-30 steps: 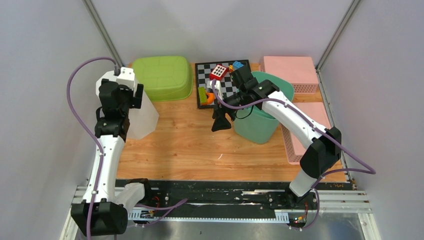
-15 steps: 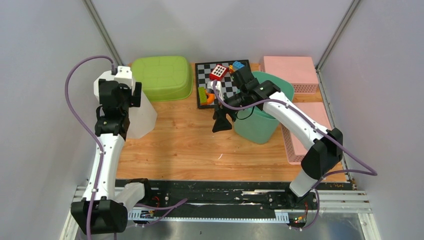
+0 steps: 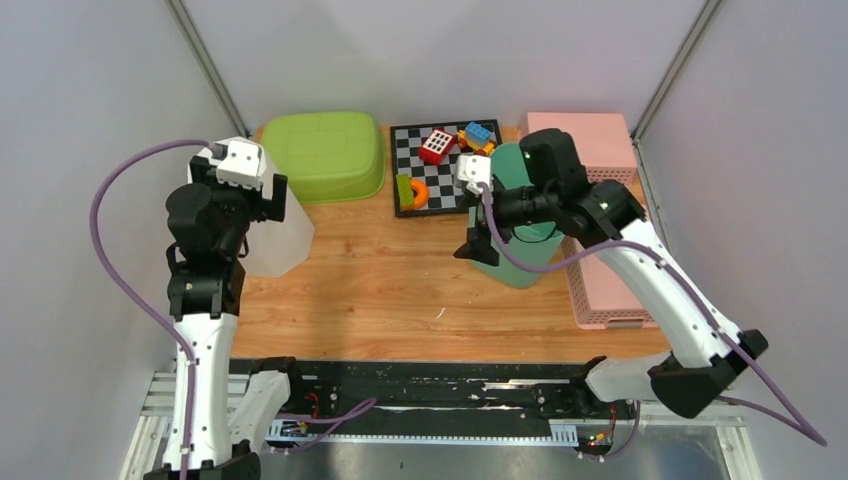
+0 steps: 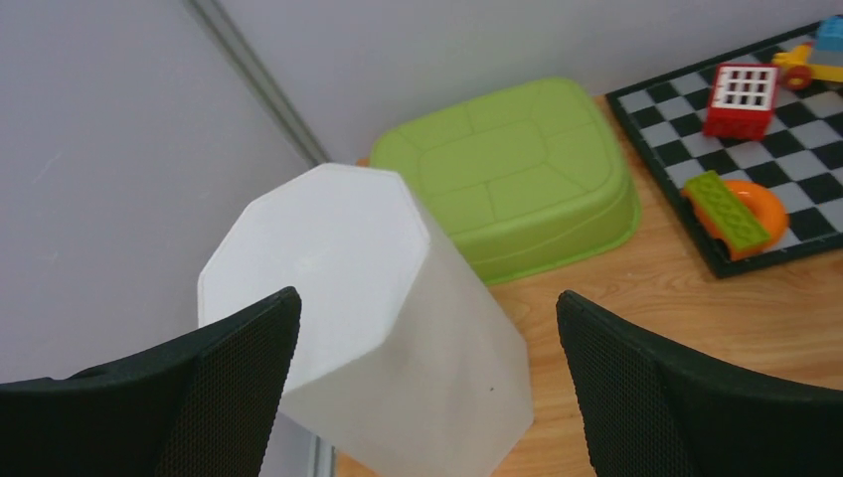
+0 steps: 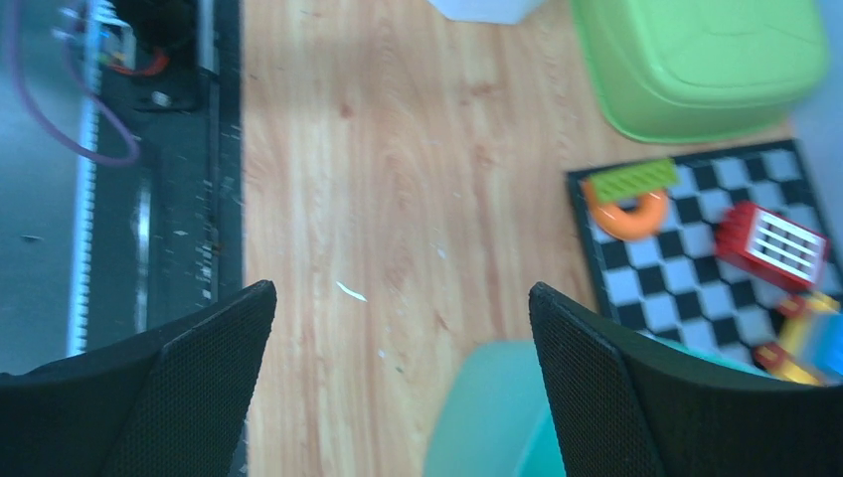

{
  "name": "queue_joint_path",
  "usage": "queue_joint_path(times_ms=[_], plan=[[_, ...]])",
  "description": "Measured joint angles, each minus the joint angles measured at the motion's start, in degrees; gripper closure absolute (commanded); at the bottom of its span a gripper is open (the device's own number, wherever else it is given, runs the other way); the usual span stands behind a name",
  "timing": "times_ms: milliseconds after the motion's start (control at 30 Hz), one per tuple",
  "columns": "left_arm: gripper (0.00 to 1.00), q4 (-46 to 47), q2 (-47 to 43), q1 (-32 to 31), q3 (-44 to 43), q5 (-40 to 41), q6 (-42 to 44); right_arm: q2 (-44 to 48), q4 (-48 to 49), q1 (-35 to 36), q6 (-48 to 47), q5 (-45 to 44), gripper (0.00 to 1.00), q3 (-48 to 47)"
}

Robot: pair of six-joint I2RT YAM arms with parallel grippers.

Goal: Turn the large container upside down
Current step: Move the container to the center of the board, then move the distractor to the center of the board.

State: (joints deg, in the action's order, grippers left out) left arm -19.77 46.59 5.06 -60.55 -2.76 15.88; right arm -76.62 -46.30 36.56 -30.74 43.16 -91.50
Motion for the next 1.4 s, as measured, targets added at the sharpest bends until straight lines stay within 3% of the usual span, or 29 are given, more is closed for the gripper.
queue_joint_path(times_ms=[300,500,767,1100,1267,1400], plan=[[0.00,-6.9,-6.6,0.0,0.7,-23.3,6.3,14.4,-0.7,-0.2,-7.8,-19.3,0.01,9.2],[0.00,-19.0,-6.8,0.0,1.4,-38.1,16.0,22.6,0.7,-0.2,-11.7,-28.5,0.05,18.8],[0.00,-34.0,-5.6,0.0,1.4,-50.2,29.6,20.0,6.1,-0.2,-10.4,-34.7,0.12,23.1],[0.00,-38.2,-3.7,0.0,2.1,-55.2,34.8,15.2,9.2,-0.2,-7.2,-39.2,0.18,23.1],[0.00,-31.0,-3.0,-0.2,4.7,-53.3,28.0,15.3,9.4,-0.2,-6.5,-39.1,0.20,23.1],[0.00,-19.1,-0.2,-2.6,6.8,-45.4,19.3,14.6,9.3,-0.2,-6.3,-38.4,0.20,22.7]])
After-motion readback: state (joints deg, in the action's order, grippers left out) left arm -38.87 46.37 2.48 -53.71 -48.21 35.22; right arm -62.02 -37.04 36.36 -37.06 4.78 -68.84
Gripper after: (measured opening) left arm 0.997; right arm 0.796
